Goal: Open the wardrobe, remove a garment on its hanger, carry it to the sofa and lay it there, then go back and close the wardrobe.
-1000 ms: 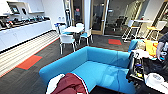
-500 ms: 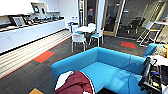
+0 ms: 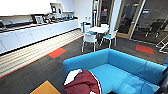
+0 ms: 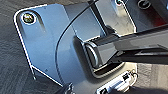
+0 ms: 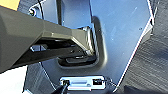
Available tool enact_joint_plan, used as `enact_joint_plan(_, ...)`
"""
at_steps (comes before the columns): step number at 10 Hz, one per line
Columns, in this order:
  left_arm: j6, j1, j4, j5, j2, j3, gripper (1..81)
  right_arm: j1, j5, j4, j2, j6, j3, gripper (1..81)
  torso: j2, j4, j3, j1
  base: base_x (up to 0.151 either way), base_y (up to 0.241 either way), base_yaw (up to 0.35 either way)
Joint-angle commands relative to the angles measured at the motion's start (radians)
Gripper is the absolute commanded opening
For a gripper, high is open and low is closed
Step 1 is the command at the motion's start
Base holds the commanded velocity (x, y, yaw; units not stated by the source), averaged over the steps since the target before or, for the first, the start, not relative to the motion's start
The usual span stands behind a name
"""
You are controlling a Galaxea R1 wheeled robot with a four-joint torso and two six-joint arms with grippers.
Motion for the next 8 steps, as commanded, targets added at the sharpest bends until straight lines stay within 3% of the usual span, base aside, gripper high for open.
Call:
enact_joint_plan(1, 0.006, -0.021, 0.012, 0.040, 0.001, -0.010, 81.1, 0.013, -0.056, -0.007, 0.007, -0.003, 0.004, 81.1, 0.000, 0.000, 0.000, 0.000, 0.000, 0.000, 0.345)
enact_joint_plan(8, 0.007, -0.021, 0.015, 0.061, 0.012, -0.010, 81.1, 0.013, -0.056, -0.005, 0.009, -0.003, 0.004, 81.1, 0.000, 0.000, 0.000, 0.000, 0.000, 0.000, 0.345)
